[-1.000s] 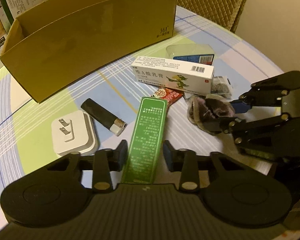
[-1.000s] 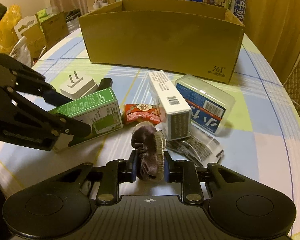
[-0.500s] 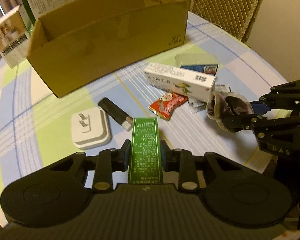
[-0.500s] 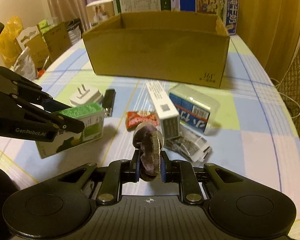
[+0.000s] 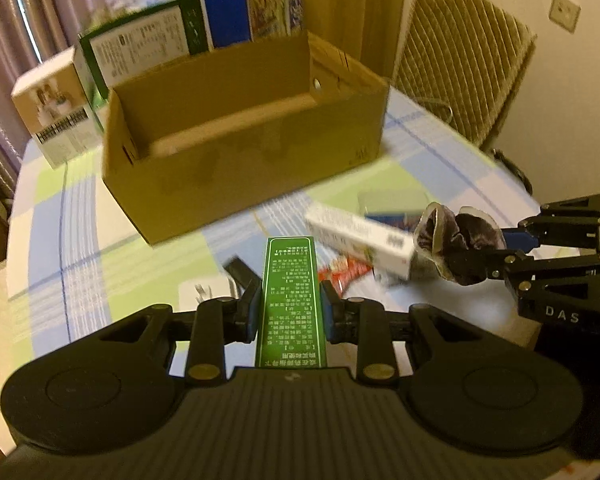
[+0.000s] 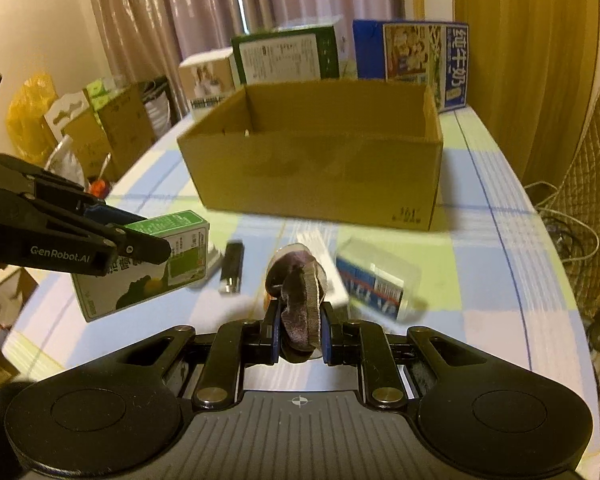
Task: Organize objects
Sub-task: 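Carry scrunchie and green box into the cardboard box and open both tools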
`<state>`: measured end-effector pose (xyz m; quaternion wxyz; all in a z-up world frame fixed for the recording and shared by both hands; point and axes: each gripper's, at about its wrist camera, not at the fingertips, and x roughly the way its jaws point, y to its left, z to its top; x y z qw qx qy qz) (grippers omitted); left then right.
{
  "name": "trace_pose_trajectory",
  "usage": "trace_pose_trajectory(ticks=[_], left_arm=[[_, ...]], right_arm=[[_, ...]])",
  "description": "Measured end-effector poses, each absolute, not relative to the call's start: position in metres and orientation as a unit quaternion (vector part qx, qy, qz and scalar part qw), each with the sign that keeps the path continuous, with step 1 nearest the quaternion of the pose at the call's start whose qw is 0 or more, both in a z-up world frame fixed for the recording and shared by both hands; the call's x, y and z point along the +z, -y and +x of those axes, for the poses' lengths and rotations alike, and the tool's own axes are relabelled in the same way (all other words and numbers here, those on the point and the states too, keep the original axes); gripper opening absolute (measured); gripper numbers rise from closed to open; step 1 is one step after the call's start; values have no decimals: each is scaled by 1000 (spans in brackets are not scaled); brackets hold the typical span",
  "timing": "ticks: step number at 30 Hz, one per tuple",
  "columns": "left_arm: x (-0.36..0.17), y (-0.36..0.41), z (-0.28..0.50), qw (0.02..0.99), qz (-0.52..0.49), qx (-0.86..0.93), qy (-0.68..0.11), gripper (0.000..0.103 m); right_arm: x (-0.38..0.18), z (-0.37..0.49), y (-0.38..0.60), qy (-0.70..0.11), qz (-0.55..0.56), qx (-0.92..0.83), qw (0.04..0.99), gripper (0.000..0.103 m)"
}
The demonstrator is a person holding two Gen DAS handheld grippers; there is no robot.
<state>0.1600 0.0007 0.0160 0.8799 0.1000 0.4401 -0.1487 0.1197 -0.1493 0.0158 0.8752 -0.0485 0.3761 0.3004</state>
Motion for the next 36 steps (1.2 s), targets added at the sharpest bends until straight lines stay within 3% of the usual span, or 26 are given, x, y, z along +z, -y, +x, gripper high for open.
trace_pose_trajectory(ticks=[15, 24, 34, 36], left_arm=[[93, -10, 275, 922, 58, -98, -370, 25], [67, -16, 338, 919, 36, -92, -383, 25], [44, -13, 375, 920, 26, -99, -378, 25], [40, -15, 382, 926, 10, -93, -367, 25]], right_arm=[[94, 262, 122, -325, -35, 300, 896, 16], [73, 339, 102, -360, -34, 290, 886, 16], [38, 365, 91, -375, -41, 283, 882, 16], [33, 369, 91, -373, -37, 287, 882, 20]])
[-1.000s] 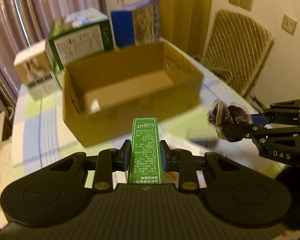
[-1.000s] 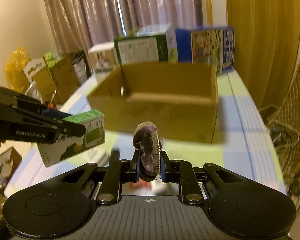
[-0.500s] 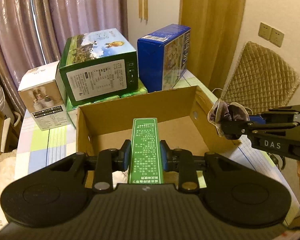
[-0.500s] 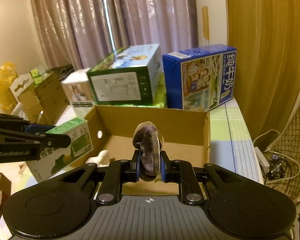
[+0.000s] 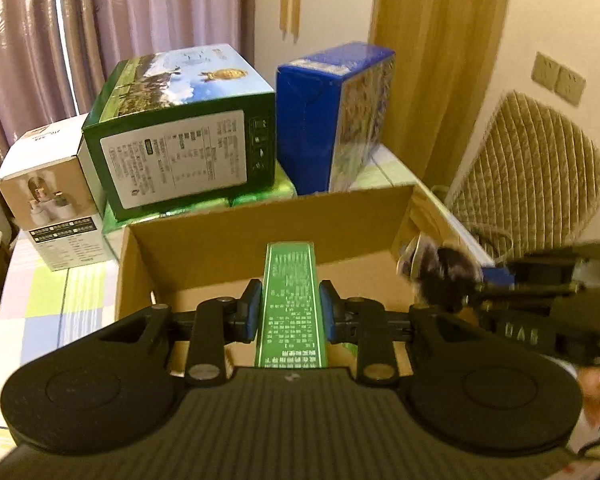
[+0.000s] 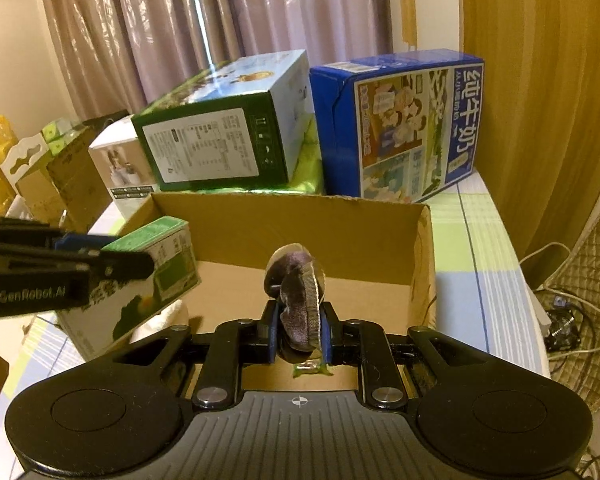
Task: Organize objects
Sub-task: 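Carry scrunchie and green box into the cardboard box and open both tools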
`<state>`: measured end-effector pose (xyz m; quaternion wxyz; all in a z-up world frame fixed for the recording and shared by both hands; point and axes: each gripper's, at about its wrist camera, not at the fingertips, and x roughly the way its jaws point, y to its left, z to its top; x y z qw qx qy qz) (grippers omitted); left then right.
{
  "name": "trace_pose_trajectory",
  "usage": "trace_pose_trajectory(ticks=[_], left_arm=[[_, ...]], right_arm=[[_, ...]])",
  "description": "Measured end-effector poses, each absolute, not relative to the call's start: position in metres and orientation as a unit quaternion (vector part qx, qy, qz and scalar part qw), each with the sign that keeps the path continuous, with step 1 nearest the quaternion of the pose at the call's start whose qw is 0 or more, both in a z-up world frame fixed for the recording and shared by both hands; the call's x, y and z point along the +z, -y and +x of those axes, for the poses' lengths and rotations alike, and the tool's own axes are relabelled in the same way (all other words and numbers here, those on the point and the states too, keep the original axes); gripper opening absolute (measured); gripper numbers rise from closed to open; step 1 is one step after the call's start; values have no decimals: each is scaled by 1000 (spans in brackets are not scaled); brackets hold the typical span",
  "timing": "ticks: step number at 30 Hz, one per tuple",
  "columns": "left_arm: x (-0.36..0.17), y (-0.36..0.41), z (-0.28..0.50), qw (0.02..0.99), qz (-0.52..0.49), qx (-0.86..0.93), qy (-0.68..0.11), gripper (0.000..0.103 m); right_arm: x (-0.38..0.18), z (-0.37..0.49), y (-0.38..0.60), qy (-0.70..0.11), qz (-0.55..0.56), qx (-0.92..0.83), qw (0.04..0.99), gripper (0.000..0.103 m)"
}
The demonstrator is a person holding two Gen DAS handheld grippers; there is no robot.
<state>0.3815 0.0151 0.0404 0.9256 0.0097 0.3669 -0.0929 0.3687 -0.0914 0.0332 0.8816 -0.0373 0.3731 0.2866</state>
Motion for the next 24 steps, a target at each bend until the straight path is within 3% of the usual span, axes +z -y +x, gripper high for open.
trace_pose_trajectory(ticks=[1, 2, 4, 15, 24], left_arm=[[39, -17, 384, 928, 2, -86, -364, 26], [39, -19, 386, 928, -4, -82, -362, 27], [40, -22, 386, 929, -11, -81, -361, 27], [49, -41, 332, 930, -33, -72, -359, 27], [59, -49, 253, 932, -33, -51, -358, 39]], right_arm=[[30, 372, 93, -377, -30, 287, 880, 35], [29, 373, 95, -380, -23, 284, 880, 57], [28, 372, 100, -377, -12, 282, 882, 69], [46, 340, 129, -373, -3, 279, 885, 70], [74, 275, 150, -346, -13, 288, 893, 78]])
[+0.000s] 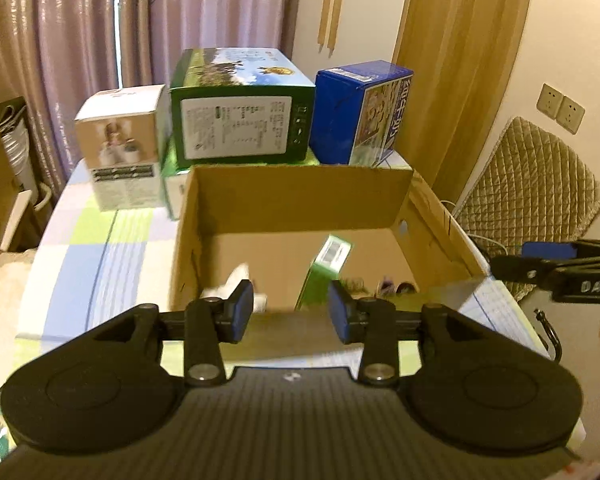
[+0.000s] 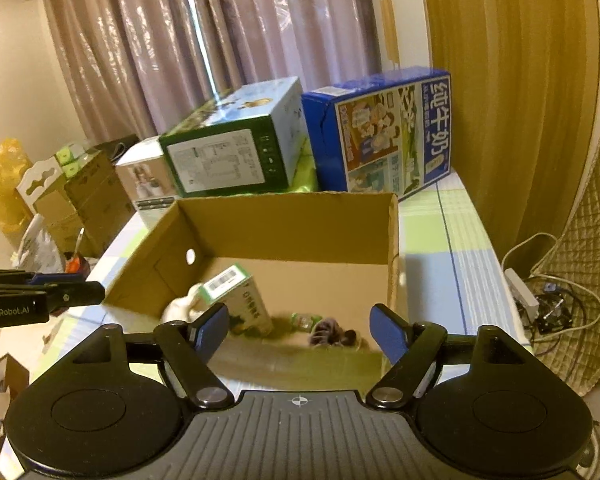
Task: Organize objects
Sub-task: 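Carry scrunchie and green box into the cardboard box and open both tools, then move both tools back from the box over the remaining table items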
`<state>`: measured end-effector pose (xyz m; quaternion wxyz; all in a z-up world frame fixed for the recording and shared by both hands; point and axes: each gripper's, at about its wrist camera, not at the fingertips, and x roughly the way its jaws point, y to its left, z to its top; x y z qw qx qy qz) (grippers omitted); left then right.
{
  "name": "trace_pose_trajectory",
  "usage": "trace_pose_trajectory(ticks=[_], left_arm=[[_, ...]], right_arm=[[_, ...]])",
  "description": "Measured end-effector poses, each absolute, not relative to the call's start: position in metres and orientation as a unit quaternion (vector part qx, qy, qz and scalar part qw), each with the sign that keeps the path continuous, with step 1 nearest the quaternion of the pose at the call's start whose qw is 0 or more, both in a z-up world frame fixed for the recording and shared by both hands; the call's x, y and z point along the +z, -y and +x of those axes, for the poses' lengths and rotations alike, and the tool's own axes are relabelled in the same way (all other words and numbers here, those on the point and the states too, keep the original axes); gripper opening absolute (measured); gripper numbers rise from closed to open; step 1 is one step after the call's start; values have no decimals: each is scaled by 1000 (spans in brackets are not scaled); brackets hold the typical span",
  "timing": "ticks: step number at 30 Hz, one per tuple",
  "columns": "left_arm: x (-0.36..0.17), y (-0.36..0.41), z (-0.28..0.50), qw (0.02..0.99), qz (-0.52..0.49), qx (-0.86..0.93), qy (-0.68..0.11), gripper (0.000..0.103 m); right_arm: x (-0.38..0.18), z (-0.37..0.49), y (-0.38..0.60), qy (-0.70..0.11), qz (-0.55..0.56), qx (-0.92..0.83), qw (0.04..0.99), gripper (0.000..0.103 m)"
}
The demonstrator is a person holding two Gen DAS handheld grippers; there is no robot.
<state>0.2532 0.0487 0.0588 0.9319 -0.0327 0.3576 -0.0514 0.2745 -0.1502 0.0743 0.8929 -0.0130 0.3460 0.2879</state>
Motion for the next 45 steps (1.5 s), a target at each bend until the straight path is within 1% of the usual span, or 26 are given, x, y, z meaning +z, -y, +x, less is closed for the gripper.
trace_pose_trajectory(ticks=[1, 3, 5, 7, 8, 10, 11, 13, 19, 25, 45], left_arm=[[59, -50, 243, 932, -34, -50, -358, 44], [58, -52, 224, 931, -36, -45, -360, 52], [56, -54, 204, 931, -34, -42, -361, 54], [54, -56, 187, 930, -37, -37, -363, 63], [53, -57, 179, 931, -39, -34, -363, 65], [49, -59, 161, 930, -43, -32, -365, 74], [48, -60, 154, 929, -46, -30, -365, 75], [45, -61, 137, 928, -52, -26, -367, 82], [27, -55, 97, 925, -37, -16, -377, 95], [9, -51, 75, 920, -29, -10, -391, 102], [-19, -54, 84, 909, -20, -5, -417, 102]], right_arm=[[76, 264, 154, -343, -15, 287, 894, 80], [77, 245, 162, -340, -12, 287, 896, 83], [75, 228, 169, -342, -3, 284, 896, 85], [72, 209, 177, -345, 7, 279, 896, 86], [70, 201, 180, -348, 11, 278, 896, 87], [64, 183, 187, -356, 20, 273, 894, 89], [61, 175, 190, -359, 22, 273, 892, 90], [54, 157, 196, -363, 24, 267, 892, 91], [38, 119, 210, -372, 13, 253, 893, 92], [26, 100, 212, -381, 1, 257, 888, 92], [4, 110, 188, -392, -36, 273, 878, 92]])
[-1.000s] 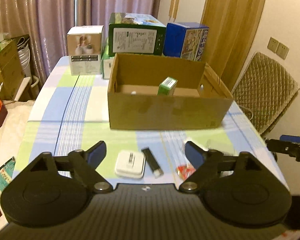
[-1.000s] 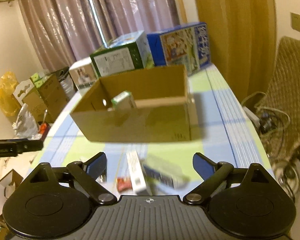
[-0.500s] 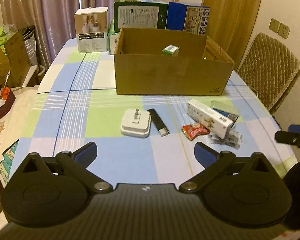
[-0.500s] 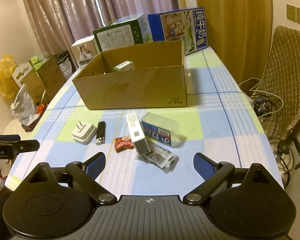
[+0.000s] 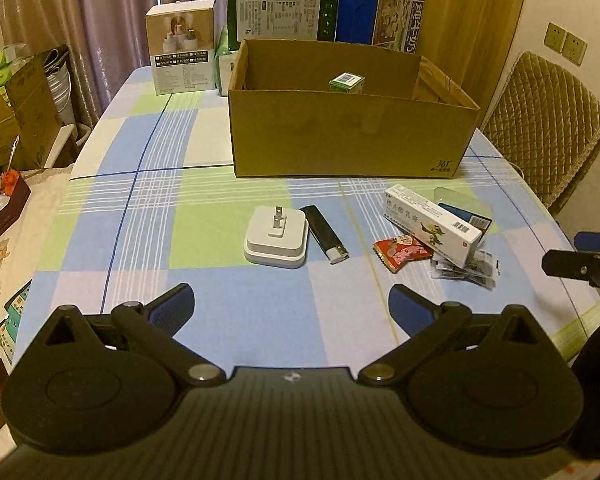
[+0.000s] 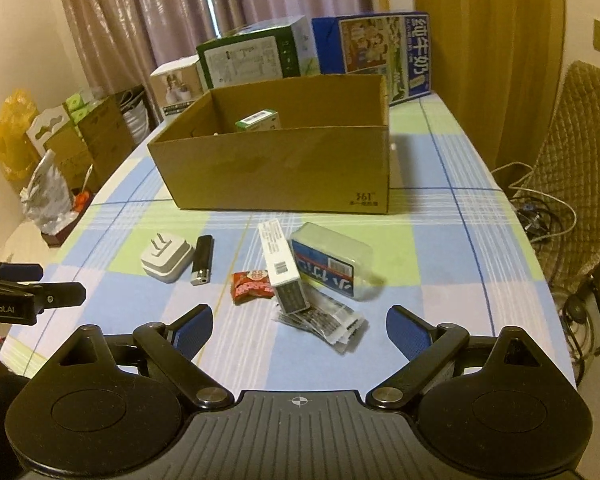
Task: Organize objects
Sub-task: 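Move both tools back from the box over the remaining table items, then grasp the white medicine box with the right tool while the left tool grasps the white plug adapter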
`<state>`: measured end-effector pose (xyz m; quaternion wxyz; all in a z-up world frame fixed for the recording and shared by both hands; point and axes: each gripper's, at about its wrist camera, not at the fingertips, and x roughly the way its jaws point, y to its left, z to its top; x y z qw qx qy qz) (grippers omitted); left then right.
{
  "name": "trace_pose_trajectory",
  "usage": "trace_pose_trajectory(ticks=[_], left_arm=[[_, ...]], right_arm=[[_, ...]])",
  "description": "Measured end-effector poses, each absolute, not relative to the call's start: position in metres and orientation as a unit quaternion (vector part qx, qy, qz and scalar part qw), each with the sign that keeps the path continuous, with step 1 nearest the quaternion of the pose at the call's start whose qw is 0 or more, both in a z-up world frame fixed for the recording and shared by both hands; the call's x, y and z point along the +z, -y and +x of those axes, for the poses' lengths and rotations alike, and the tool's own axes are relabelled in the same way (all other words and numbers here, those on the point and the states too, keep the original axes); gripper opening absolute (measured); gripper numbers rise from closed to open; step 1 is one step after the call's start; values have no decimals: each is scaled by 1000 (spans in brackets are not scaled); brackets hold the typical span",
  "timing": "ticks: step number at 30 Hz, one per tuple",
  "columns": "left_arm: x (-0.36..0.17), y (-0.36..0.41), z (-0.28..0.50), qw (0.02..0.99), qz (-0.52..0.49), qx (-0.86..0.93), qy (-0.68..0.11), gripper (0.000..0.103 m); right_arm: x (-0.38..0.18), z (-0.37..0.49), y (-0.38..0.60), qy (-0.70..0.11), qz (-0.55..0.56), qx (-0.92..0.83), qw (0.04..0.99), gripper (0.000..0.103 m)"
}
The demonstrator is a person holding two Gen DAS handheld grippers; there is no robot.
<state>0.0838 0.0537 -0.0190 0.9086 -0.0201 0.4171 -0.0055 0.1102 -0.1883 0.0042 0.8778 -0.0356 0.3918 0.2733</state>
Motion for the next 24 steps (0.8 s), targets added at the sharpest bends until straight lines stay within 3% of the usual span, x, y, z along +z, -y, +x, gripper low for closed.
trace_pose_trajectory(ticks=[3, 8, 16, 24], left_arm=[[-24, -55, 90, 907, -22, -5, -422, 102], [-32, -56, 104, 903, -17, -11, -428, 101], [-47, -61, 130, 899, -8, -13, -438, 101], [-64, -66, 160, 893, 9, -27, -449, 98]], right_arm=[[0, 118, 180, -395, -41, 281, 874, 89], [-10, 132, 168, -406, -50, 291, 865, 72], [-25, 158, 145, -415, -80, 303, 854, 56], [-46, 182, 121, -434, -112, 314, 837, 51]])
